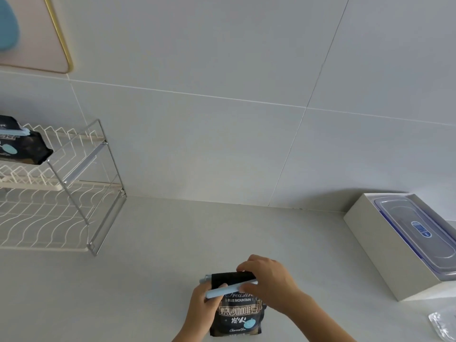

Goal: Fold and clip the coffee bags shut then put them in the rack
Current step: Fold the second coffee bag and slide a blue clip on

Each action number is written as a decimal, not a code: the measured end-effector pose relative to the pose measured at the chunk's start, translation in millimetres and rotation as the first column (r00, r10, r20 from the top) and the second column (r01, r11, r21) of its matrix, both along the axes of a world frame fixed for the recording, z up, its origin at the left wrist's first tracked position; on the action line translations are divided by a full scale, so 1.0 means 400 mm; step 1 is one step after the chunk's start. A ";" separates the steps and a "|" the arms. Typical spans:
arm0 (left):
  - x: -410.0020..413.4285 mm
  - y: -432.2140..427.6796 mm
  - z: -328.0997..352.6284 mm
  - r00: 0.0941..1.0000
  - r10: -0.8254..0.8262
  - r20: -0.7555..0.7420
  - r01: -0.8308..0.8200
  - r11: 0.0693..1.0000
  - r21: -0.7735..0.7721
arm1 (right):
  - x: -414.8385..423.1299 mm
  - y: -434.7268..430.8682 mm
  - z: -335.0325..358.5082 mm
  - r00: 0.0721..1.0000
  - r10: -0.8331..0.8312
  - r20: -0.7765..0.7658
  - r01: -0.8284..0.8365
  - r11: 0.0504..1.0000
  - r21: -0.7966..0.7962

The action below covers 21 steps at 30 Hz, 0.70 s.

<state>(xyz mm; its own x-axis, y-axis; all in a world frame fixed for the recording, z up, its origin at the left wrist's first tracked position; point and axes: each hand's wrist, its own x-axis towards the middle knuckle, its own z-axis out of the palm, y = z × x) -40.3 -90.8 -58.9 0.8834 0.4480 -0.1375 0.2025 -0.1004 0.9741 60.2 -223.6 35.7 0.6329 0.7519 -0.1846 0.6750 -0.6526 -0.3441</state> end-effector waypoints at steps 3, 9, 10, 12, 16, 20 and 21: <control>-0.005 -0.001 0.000 1.000 -0.001 0.024 0.000 0.999 0.041 | -0.019 0.044 -0.008 0.998 0.064 -0.028 -0.063 0.998 0.006; -0.009 0.003 0.015 0.999 -0.001 0.032 0.000 1.000 0.006 | -0.059 0.113 -0.047 0.998 0.063 -0.015 -0.061 0.994 0.093; -0.009 0.003 0.018 1.000 -0.001 0.024 0.001 1.000 -0.010 | -0.060 0.115 -0.051 0.999 0.050 -0.010 -0.048 0.993 0.111; -0.010 0.004 0.024 1.000 -0.002 0.005 0.002 0.999 -0.046 | -0.062 0.117 -0.058 1.000 0.030 0.006 -0.031 0.990 0.134; -0.010 0.021 0.033 0.996 -0.071 -0.061 0.069 0.997 -0.036 | -0.068 0.117 -0.069 1.000 -0.003 0.031 -0.003 0.983 0.181; -0.019 0.069 0.062 0.970 -0.228 -0.086 0.226 0.974 -0.029 | -0.069 0.116 -0.076 0.999 -0.012 0.041 0.003 0.977 0.211; -0.024 0.083 0.065 0.972 -0.216 -0.091 0.214 0.976 -0.032 | -0.069 0.116 -0.077 0.999 -0.008 0.045 -0.002 0.977 0.213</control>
